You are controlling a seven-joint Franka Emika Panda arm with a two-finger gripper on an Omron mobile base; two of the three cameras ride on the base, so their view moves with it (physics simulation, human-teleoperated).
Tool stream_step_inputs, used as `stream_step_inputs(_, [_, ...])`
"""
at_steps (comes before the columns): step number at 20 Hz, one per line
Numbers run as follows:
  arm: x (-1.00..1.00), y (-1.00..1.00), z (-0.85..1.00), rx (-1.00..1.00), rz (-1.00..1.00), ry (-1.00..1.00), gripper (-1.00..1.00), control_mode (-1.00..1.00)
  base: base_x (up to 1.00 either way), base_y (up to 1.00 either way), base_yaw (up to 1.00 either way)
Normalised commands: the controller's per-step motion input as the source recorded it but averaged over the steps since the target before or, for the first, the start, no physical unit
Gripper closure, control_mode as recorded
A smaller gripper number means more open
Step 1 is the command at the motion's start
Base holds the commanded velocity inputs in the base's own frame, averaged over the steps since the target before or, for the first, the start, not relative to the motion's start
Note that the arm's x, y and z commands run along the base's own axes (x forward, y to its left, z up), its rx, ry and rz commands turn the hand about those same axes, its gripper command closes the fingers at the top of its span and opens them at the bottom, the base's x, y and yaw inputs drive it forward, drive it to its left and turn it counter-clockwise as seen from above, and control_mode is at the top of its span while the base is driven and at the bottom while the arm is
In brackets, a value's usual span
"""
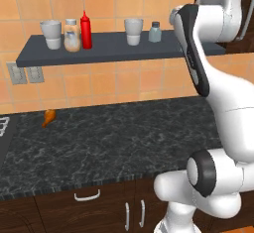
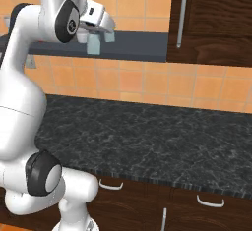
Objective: Put the shaker and condiment bottle from the counter next to their counterparts in the cabinet.
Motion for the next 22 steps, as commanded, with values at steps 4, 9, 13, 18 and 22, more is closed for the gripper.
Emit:
stream_step_inputs(4, [0.48,-0.03,-0.26,-0.08,0.30,0.00,1.00,-1.00,0.00,0.00,0.00])
stream_step_inputs(9, [0.31,-0.13,0.00,-0.01,0.19,-0.05,1.00,-1.00,0.00,0.00,0.00])
stream_step_inputs(13, [0.23,-0.11,0.00,-0.01,0.10,-0.06,1.00,-1.00,0.00,0.00,0.00])
stream_step_inputs(18, [0.34,0.00,0.00,-0.07,0.08,-0.08,1.00,-1.00,0.00,0.00,0.00])
stream_step_inputs(22, [0.47,-0.01,-0.25,-0.02,0.09,-0.01,1.00,-1.00,0.00,0.00,0.00])
